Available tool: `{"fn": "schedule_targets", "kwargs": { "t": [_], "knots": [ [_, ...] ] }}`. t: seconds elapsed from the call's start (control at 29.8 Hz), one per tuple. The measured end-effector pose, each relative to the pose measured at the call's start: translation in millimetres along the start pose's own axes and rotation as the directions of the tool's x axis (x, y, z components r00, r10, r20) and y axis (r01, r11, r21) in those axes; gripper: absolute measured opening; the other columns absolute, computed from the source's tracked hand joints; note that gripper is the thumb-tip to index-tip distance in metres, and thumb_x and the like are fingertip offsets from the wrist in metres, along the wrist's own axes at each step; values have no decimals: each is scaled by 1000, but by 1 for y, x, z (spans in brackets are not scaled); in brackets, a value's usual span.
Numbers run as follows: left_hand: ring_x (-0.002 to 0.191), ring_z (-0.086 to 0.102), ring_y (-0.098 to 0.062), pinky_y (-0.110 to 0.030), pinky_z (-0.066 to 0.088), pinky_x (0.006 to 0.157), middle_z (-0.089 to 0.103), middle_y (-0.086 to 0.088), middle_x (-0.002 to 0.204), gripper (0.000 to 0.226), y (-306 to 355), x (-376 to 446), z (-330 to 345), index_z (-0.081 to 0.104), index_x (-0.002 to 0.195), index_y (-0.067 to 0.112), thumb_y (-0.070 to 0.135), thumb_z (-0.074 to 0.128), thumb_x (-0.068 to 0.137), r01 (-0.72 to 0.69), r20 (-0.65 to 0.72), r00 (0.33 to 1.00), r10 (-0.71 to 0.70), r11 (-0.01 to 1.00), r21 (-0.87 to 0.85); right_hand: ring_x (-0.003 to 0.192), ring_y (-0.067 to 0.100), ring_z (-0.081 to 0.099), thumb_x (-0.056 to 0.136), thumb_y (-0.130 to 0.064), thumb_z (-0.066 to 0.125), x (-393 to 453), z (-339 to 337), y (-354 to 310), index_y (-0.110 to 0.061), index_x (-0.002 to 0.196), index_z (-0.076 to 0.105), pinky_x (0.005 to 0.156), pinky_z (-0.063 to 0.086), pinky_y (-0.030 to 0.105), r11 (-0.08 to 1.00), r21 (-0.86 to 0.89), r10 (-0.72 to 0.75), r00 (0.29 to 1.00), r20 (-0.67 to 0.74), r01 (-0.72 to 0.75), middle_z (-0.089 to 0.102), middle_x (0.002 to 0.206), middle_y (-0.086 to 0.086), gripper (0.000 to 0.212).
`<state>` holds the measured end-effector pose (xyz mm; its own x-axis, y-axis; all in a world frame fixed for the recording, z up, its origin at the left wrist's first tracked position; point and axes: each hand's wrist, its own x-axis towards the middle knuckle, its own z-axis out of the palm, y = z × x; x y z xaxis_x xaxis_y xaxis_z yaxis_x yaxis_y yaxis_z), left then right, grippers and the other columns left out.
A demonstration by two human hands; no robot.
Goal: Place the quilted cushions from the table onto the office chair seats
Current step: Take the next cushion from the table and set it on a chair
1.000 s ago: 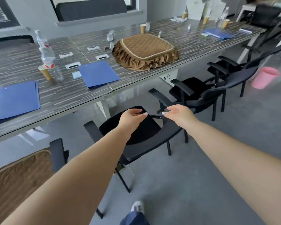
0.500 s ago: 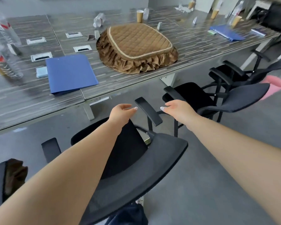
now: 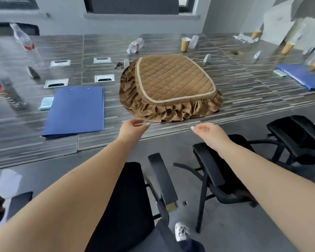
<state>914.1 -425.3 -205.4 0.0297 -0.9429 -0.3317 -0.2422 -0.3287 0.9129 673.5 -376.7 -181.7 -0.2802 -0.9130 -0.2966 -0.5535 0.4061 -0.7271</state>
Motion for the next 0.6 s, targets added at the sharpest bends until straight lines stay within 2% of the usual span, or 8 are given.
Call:
{"fn": "schedule_targets", "kwargs": {
  "t": [0.13,0.2,0.3,0.4,0.47,0.54,0.6],
  "knots": [
    [103,63,-16,-32,51,91,68,-2,113,34,29,61,47,62,115,13,30,69,86,27,-106,994,-32,998,-50,101,20,60,87,-42,62,98,-32,10,-17,114,64,85,44,31,1000,-13,-17,1000,25,17,66,116,2,37],
    [92,62,-14,-27,49,79,68,-3,109,38,41,87,68,63,118,10,27,70,85,33,-148,988,-41,998,-56,105,20,61,85,-44,63,137,-46,11,-19,111,66,89,44,33,999,-23,-35,999,34,35,67,112,1,36],
    [82,61,-10,-21,46,66,69,-3,106,38,53,125,93,63,118,10,25,71,84,33,-193,981,-37,999,-22,95,17,59,86,-39,64,192,-64,13,-17,111,64,88,45,31,998,-20,-51,996,74,53,65,108,1,34],
    [91,61,-13,-27,49,77,67,-1,111,38,64,161,107,62,118,15,30,70,84,45,-264,964,-41,999,9,98,18,58,86,-38,64,250,-82,13,-19,110,63,92,45,33,996,-36,-76,994,76,78,63,112,1,30],
    [90,60,-14,-27,49,78,65,1,109,38,68,178,112,62,118,16,32,70,84,66,-284,957,-52,997,41,105,22,58,86,-40,63,285,-92,13,-20,112,63,91,45,33,995,-59,-77,996,52,81,63,116,1,32],
    [78,59,-11,-26,49,66,64,3,107,35,68,195,117,61,116,17,32,69,85,106,-298,951,-81,992,72,108,23,58,86,-42,63,319,-100,13,-19,116,63,86,42,31,992,-93,-80,996,49,85,62,120,2,37],
    [67,54,-10,-25,45,55,64,3,106,31,70,215,119,62,113,18,31,69,85,134,-337,937,-97,987,89,104,24,60,86,-42,63,351,-107,11,-19,117,61,88,45,34,991,-85,-98,994,55,103,62,122,4,39]
  ]
}}
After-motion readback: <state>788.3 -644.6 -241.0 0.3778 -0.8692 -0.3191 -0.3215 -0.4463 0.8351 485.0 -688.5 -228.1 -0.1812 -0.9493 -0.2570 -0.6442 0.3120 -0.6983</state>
